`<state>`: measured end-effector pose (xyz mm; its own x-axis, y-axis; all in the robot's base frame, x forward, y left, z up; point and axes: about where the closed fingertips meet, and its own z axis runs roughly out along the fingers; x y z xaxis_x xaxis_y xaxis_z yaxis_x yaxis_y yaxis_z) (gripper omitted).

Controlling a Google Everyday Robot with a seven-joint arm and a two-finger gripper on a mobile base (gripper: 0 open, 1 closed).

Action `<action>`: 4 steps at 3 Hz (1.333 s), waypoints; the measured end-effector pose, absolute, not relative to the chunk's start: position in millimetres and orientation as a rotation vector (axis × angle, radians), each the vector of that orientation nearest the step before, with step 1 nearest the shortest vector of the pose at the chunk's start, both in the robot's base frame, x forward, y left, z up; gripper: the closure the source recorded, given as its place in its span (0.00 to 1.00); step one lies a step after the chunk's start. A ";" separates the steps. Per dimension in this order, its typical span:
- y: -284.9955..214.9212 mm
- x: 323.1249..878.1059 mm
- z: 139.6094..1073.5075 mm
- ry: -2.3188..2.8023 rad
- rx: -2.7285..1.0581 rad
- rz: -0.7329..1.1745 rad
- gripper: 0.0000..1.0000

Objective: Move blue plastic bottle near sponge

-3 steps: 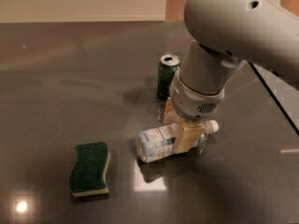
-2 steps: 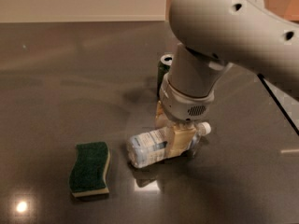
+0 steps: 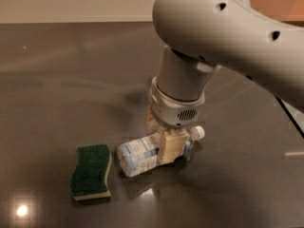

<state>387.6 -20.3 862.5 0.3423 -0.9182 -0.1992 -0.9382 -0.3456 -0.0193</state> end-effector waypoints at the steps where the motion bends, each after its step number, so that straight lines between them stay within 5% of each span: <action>1: -19.3 387.8 863.4 1.711 -2.462 0.226 0.38; 3: -17.0 388.0 865.1 1.704 -2.458 0.216 0.00; 4: -17.0 388.0 865.1 1.703 -2.458 0.216 0.00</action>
Offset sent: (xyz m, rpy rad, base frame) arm 0.0001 0.0010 0.0008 0.0015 -0.0046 0.0006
